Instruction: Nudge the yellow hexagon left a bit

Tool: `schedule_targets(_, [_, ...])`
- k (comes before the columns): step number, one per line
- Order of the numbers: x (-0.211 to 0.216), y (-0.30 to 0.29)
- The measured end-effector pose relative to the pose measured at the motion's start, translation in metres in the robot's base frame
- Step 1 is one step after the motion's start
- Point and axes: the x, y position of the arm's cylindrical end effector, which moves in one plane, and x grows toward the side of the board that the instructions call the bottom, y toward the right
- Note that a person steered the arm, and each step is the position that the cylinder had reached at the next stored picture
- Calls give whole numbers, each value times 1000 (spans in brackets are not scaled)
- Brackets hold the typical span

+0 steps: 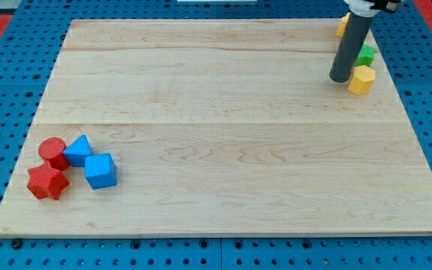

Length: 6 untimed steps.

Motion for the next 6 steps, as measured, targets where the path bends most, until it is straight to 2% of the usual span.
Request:
schedule_targets(2, [44, -9])
schedule_targets(4, [21, -9])
schedule_targets(6, [18, 20])
